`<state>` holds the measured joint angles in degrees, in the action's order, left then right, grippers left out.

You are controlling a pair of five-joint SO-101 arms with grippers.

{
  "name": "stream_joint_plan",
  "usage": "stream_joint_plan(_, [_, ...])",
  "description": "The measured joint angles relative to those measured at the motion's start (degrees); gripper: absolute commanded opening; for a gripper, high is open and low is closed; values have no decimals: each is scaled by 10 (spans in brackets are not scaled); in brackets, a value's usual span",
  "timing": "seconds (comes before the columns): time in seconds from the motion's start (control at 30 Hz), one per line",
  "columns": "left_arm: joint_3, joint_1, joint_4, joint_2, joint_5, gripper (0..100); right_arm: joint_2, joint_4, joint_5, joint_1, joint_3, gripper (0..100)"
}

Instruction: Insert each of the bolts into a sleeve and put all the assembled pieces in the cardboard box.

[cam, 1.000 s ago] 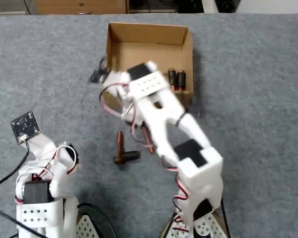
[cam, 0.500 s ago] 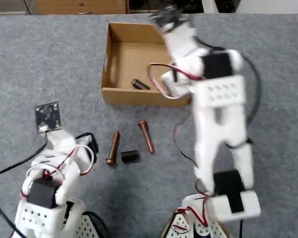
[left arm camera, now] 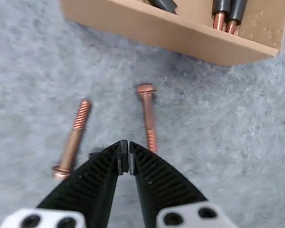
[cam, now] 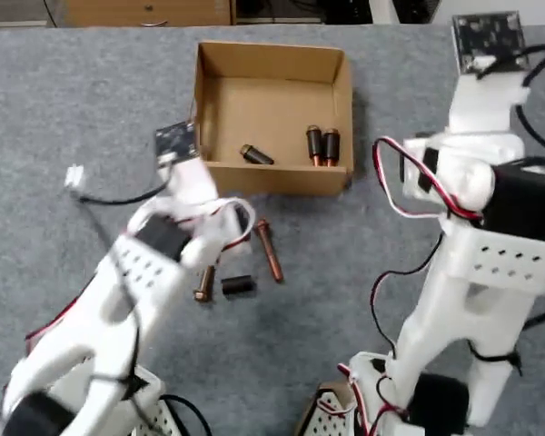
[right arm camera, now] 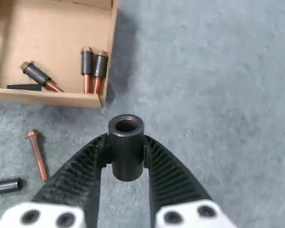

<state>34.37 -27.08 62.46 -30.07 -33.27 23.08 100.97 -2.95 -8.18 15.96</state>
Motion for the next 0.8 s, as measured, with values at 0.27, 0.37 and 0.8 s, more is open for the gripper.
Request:
stream_joint_plan(0.27, [-140,-15,-2,231,-45,27,105,-61,0,-46,-182,2])
stream_joint_plan(0.37, [-177,-17,-2,302,-48,93,156,-113,0,-47,-264,2])
stream_joint_plan(0.8, [-229,-37,-25,384,-48,91,255,-229,0,-47,-426,2])
